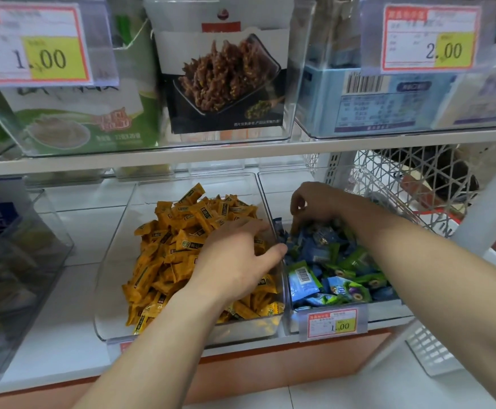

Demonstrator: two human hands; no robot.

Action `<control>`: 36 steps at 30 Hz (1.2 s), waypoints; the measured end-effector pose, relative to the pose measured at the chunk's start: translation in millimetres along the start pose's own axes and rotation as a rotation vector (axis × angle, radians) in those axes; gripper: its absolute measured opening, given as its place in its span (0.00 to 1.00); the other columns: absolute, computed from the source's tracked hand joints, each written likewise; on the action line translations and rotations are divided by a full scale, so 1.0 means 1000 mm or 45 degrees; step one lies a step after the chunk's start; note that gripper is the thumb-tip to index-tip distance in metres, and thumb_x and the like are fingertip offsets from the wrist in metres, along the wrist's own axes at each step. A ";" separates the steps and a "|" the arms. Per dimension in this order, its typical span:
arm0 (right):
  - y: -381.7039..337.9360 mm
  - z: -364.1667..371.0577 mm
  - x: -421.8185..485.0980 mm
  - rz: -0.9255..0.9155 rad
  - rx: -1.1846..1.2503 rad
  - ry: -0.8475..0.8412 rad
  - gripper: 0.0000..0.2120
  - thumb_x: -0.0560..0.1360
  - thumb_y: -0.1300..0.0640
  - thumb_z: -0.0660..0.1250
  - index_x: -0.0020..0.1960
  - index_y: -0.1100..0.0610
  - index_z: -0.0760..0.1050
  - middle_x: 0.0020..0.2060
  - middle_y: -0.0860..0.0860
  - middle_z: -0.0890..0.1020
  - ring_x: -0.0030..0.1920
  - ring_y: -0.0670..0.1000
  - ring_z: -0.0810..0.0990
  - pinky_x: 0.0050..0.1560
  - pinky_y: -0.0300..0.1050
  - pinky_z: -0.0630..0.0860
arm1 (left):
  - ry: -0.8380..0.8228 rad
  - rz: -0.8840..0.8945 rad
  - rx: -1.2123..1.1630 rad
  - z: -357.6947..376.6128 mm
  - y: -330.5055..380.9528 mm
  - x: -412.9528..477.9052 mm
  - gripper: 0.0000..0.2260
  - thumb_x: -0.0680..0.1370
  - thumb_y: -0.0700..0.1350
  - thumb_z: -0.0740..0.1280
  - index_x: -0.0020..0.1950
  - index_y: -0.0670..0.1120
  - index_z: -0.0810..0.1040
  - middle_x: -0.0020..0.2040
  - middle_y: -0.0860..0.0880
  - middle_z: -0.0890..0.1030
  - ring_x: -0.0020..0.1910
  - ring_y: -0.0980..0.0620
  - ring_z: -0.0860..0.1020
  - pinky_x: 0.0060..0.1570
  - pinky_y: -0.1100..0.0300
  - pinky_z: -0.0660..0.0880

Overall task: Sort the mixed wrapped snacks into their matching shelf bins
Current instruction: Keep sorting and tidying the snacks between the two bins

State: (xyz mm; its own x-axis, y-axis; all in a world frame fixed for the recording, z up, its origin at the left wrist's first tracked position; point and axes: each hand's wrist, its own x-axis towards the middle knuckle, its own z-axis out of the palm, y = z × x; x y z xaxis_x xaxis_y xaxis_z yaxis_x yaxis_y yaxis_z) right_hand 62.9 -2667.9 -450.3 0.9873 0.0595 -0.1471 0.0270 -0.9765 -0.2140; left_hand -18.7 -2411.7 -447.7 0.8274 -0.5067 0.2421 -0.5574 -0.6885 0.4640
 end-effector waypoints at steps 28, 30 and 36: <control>0.035 -0.024 -0.214 -0.016 0.048 -0.031 0.33 0.76 0.37 0.65 0.78 0.44 0.61 0.76 0.46 0.66 0.73 0.46 0.64 0.70 0.41 0.59 | 0.366 -0.180 0.350 -0.040 0.012 -0.016 0.23 0.75 0.57 0.68 0.67 0.49 0.77 0.62 0.44 0.78 0.63 0.39 0.71 0.58 0.45 0.74; 0.040 -0.007 -0.211 -0.029 -0.034 -0.118 0.35 0.78 0.34 0.59 0.80 0.42 0.53 0.80 0.47 0.57 0.78 0.50 0.56 0.75 0.46 0.53 | 0.336 -0.042 0.261 -0.031 0.037 -0.021 0.19 0.76 0.58 0.66 0.64 0.52 0.78 0.57 0.47 0.80 0.58 0.44 0.75 0.53 0.50 0.76; 0.034 0.027 -0.175 -0.038 -0.085 -0.025 0.33 0.80 0.36 0.58 0.81 0.43 0.51 0.80 0.52 0.56 0.79 0.55 0.53 0.78 0.52 0.53 | -0.031 0.288 0.045 0.023 0.099 -0.028 0.12 0.78 0.54 0.66 0.60 0.55 0.79 0.57 0.55 0.77 0.55 0.56 0.75 0.55 0.59 0.73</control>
State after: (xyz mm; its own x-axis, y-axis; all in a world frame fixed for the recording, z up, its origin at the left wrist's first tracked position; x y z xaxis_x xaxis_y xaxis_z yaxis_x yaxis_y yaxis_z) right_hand -113.6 -2706.2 -458.2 0.9827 0.0924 -0.1608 0.0675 -0.9858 -0.1536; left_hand -98.7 -2477.7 -428.3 0.6797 -0.6621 0.3158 -0.7307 -0.5735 0.3704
